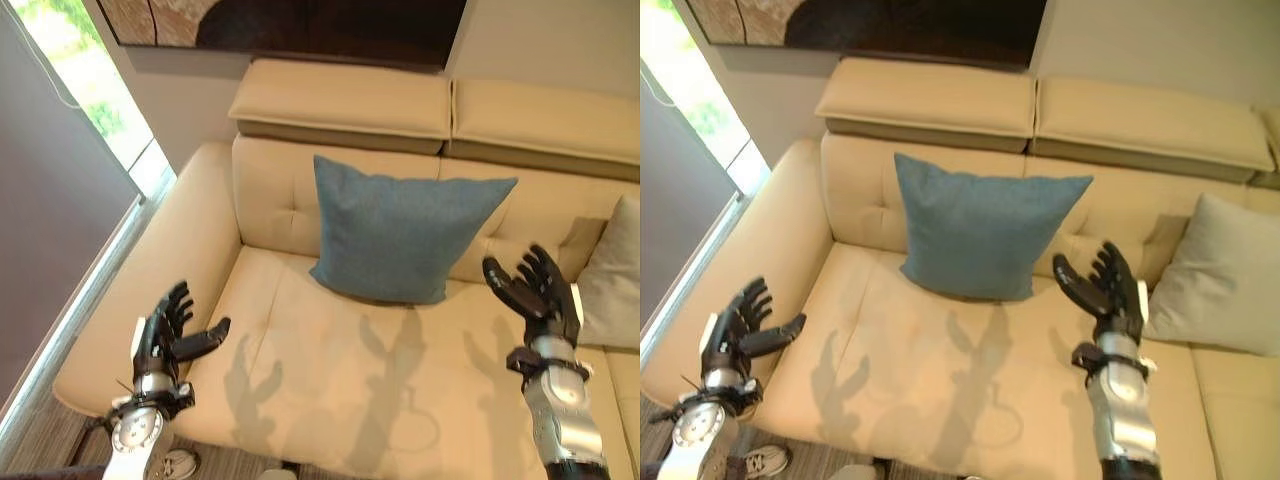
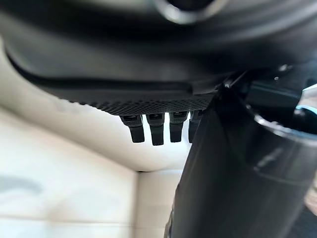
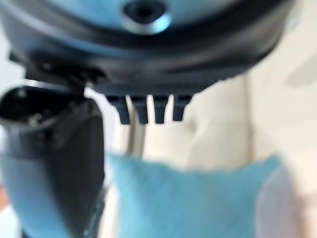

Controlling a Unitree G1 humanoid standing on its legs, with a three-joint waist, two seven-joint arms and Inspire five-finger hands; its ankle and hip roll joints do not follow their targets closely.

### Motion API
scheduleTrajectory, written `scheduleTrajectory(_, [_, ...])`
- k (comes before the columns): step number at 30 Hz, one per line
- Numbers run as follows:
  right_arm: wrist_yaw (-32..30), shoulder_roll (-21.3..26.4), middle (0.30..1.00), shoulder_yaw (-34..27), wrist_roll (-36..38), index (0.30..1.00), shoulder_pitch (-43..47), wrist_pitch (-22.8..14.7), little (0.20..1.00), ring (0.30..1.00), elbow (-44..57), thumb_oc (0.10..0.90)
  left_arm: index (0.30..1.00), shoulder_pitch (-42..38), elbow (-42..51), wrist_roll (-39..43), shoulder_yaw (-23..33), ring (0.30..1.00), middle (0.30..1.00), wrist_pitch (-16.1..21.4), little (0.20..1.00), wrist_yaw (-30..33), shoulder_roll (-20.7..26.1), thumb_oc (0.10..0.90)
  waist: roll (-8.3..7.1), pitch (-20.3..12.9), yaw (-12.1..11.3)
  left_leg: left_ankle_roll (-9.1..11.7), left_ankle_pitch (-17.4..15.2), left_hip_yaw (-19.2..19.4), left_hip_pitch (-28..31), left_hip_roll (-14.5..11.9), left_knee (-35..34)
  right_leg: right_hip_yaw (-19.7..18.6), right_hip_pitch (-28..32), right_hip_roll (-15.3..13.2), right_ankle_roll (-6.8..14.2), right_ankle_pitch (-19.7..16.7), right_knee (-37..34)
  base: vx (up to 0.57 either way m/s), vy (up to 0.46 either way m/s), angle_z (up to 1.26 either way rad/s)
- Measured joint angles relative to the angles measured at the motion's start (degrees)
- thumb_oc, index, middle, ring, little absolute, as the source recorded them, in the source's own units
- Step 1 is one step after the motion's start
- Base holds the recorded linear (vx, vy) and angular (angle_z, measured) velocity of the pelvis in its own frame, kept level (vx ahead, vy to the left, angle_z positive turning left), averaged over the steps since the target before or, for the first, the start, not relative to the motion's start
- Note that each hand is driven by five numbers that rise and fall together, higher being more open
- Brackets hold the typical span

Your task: Pick up all the scattered cushions and arrange them neatly on the sofa.

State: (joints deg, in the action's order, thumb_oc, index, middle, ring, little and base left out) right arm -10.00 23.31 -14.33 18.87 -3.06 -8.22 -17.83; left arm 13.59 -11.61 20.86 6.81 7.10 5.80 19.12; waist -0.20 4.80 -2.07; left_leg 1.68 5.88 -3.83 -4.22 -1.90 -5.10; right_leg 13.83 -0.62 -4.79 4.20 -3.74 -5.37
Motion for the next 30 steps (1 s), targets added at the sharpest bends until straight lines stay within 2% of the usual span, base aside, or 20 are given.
scheduleTrajectory(4, [-6.7, 0.3, 0.900, -2.8, -9.9, 0.900, -2.4, 1.7, 0.900, 0.900, -16.2, 0.800, 0.900, 0.1, -11.0, -0.1, 0.2, 0.900, 0.900, 0.1, 0.900, 1.1, -1.4, 0.800, -0.49, -1.5, 0.0, 0.0, -0.1, -0.1, 0.1, 0.1, 0.0, 0.1, 0.2, -0.1, 0.4, 0.3, -0.2, -0.01, -0.002, 0.01])
scheduleTrajectory(5, [-8.4, 0.2, 0.900, -4.0, -10.5, 0.900, -2.2, 3.7, 0.900, 0.900, -20.4, 0.800, 0.900, 0.0, -14.9, -0.1, 0.2, 0.900, 0.900, -0.2, 0.900, 2.3, -1.7, 0.800, -0.35, -1.8, 0.1, -0.1, -0.1, -0.1, 0.2, 0.1, 0.0, 0.1, 0.3, -0.1, 0.4, 0.3, -0.3, 0.00, 0.000, 0.00])
scheduleTrajectory(8, [-11.5, -0.2, 0.900, -4.5, -11.0, 0.900, -3.7, 5.8, 0.900, 0.900, -26.5, 0.800, 0.900, 0.2, -24.2, -0.2, 1.3, 0.900, 0.900, -1.4, 0.900, 4.4, -2.5, 0.800, 0.13, -2.2, 1.6, -0.1, -0.2, 0.0, 0.5, 0.2, 0.0, 0.1, 0.6, -0.2, 0.8, 0.6, -0.4, 0.00, -0.003, -0.01])
scheduleTrajectory(13, [-14.2, -3.2, 0.900, -4.6, -8.2, 0.900, -4.5, 6.3, 0.900, 0.900, -31.9, 0.800, 0.900, -1.4, -38.7, -3.4, 0.9, 0.900, 0.900, -3.7, 0.900, 8.8, -2.7, 0.800, 0.30, -3.0, 3.2, -0.9, -0.9, 0.2, 1.3, -0.1, -0.2, -0.1, 1.2, 0.0, 0.6, 1.1, -0.4, -0.01, -0.012, -0.03])
scheduleTrajectory(18, [-13.5, -5.9, 0.900, 2.1, -4.8, 0.900, -2.4, 5.8, 0.900, 0.900, -37.8, 0.800, 0.900, -4.6, -52.7, -10.4, -3.0, 0.900, 0.900, -5.1, 0.900, 10.5, -4.6, 0.800, 0.85, -4.3, 3.0, -0.9, -0.9, 0.0, 1.7, -0.3, 0.0, 0.0, 1.7, 0.2, 0.4, 1.1, -0.4, -0.03, -0.051, 0.02])
scheduleTrajectory(23, [-10.7, -7.6, 0.900, 7.8, -4.6, 0.900, -0.5, 5.5, 0.900, 0.900, -40.4, 0.800, 0.900, -5.3, -58.3, -13.5, -4.6, 0.900, 0.900, -5.9, 0.900, 10.7, -7.2, 0.800, 1.53, -4.7, 2.8, -0.9, -0.9, -0.4, 2.2, -0.3, 0.0, 0.3, 2.5, 0.3, 0.3, 1.3, -0.3, -0.07, -0.068, 0.06])
scheduleTrajectory(27, [-9.6, -8.3, 0.900, 10.3, -5.2, 0.900, 2.1, 4.9, 0.900, 0.900, -44.8, 0.800, 0.900, -6.0, -60.7, -16.5, -6.5, 0.900, 0.900, -6.2, 0.900, 10.8, -7.0, 0.800, 2.79, -2.1, 2.7, 0.3, 0.1, -2.6, 0.3, -0.1, 2.2, 2.9, 2.4, 0.4, 0.4, 1.5, 0.1, -0.36, -0.030, 0.30])
scheduleTrajectory(28, [-9.7, -8.2, 0.900, 10.2, -5.3, 0.900, 3.2, 4.9, 0.900, 0.900, -45.5, 0.800, 0.900, -8.2, -60.9, -17.1, -6.8, 0.900, 0.900, -6.1, 0.900, 10.8, -7.0, 0.800, 2.82, -0.3, 2.5, 0.6, 0.0, -2.9, -1.6, -0.1, 4.0, 3.5, 1.7, 0.2, 0.0, 1.7, 0.4, -0.40, 0.005, 0.38])
scheduleTrajectory(29, [-9.9, -8.0, 0.900, 10.1, -5.9, 0.900, 4.1, 4.9, 0.900, 0.900, -45.8, 0.800, 0.900, -10.3, -62.0, -17.6, -6.8, 0.900, 0.900, -6.3, 0.900, 10.8, -7.1, 0.800, 3.58, 1.7, 2.0, 1.2, 0.5, -2.8, -3.5, -0.4, 5.2, 4.1, 0.7, 0.6, -0.8, 1.4, 1.0, -0.39, 0.004, 0.33])
scheduleTrajectory(30, [-10.2, -7.9, 0.900, 10.1, -6.4, 0.900, 4.3, 4.9, 0.900, 0.900, -45.9, 0.800, 0.900, -10.9, -62.9, -18.1, -6.7, 0.900, 0.900, -6.3, 0.900, 11.0, -7.1, 0.800, 3.70, 2.2, 1.8, 3.6, 2.0, -2.2, -4.7, -1.0, 4.0, 5.3, -1.1, 0.6, -2.6, 0.1, 1.5, -0.24, 0.002, 0.24])
